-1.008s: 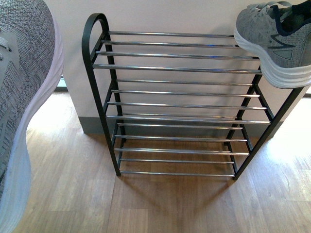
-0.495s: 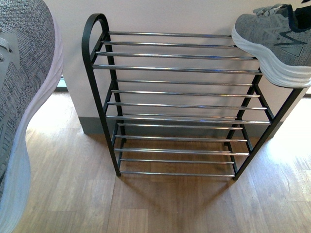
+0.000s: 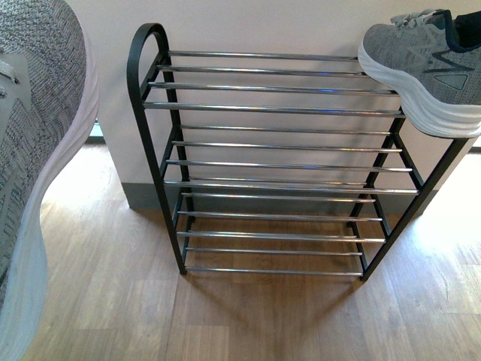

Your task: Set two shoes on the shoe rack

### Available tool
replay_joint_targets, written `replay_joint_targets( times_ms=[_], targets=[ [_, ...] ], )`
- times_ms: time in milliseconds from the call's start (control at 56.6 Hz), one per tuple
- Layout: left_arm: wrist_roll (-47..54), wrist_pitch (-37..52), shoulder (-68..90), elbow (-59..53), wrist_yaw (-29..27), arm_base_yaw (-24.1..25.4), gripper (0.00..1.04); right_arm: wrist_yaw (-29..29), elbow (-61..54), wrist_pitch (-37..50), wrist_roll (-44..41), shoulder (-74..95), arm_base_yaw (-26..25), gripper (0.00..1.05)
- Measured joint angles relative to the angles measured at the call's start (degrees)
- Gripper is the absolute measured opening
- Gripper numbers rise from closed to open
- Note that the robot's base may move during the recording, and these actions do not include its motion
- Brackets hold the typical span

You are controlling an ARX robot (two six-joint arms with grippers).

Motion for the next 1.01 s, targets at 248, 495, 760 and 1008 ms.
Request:
replay_joint_targets(
  times_ms=[248,495,760,1008],
  targets=[
    [0.0,0.0,0.0,0.0,0.0,0.0,0.02,-10.8,-15.4,3.5,-4.6,-18.2,-5.3,0.96],
    [0.0,0.0,0.0,0.0,0.0,0.0,0.02,-19.2,-30.6,7.9,-7.5,-37.0,-12.5,0.96],
    [0.0,0.0,0.0,0.0,0.0,0.0,0.02,-19.0,-33.4,10.4,-6.3,-38.4,-14.2,0.96],
    [0.0,0.0,0.0,0.0,0.0,0.0,0.02,-7.1,-40.4,11.3,-16.5,-45.2,-7.1,0.61]
  ],
)
